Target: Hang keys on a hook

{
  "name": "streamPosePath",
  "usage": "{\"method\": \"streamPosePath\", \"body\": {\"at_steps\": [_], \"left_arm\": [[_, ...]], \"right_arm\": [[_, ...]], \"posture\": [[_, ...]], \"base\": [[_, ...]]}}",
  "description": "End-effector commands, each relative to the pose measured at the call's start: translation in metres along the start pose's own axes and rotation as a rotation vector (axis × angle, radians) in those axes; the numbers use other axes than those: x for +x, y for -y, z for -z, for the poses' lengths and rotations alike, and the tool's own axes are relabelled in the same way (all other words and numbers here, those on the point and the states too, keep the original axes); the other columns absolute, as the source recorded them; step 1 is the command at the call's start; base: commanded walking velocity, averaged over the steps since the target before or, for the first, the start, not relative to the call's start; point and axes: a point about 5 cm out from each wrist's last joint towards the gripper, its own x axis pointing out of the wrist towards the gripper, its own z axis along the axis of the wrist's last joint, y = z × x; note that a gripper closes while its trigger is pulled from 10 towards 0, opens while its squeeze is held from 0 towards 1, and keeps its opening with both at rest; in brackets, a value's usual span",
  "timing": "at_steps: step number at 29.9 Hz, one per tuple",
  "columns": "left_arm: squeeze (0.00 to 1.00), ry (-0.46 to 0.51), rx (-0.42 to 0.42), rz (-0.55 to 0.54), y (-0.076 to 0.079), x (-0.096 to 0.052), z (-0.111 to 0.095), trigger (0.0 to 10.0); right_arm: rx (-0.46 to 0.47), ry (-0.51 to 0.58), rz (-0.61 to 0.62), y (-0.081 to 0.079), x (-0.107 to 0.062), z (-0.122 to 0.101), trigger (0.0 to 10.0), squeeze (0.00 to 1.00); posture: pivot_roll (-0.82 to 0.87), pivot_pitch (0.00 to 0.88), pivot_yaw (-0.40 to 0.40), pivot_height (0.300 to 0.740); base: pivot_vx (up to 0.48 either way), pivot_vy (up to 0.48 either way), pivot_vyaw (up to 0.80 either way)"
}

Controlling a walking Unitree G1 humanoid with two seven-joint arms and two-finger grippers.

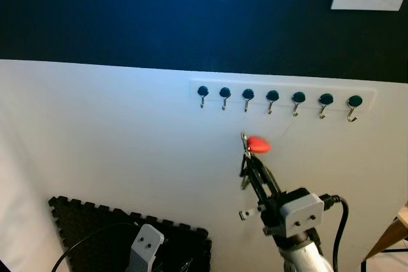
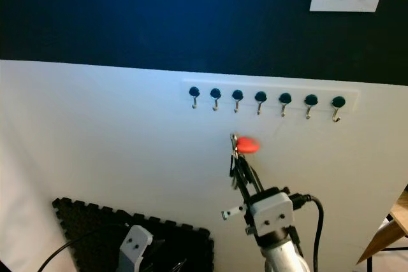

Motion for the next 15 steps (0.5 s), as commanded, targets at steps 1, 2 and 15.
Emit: {"method": "streamPosePath", "body": {"at_steps": [1, 2, 15], "left_arm": [[0.0, -0.014, 0.005, 0.016, 0.001, -0.001, 0.001, 10.0], [0.0, -0.013, 0.002, 0.021, 0.002, -0.001, 0.0, 10.0], [0.0, 0.058, -0.04, 0.045, 0.005, 0.005, -0.017, 10.0]], "right_arm": [[-0.055, 0.024, 0.012, 0.003, 0.002, -0.005, 10.0, 0.0], [-0.079, 0.022, 0.02, 0.005, 0.004, -0.005, 10.0, 0.0], [-0.221, -0.017, 0.045, 0.017, 0.012, 0.0, 10.0, 0.0]], "posture": [[0.03, 0.035, 0.028, 0.74], [0.03, 0.037, 0.029, 0.74], [0.04, 0.042, 0.025, 0.74]], "base": [[0.0, 0.0, 0.0], [0.0, 0.0, 0.0], [0.0, 0.0, 0.0]]}}
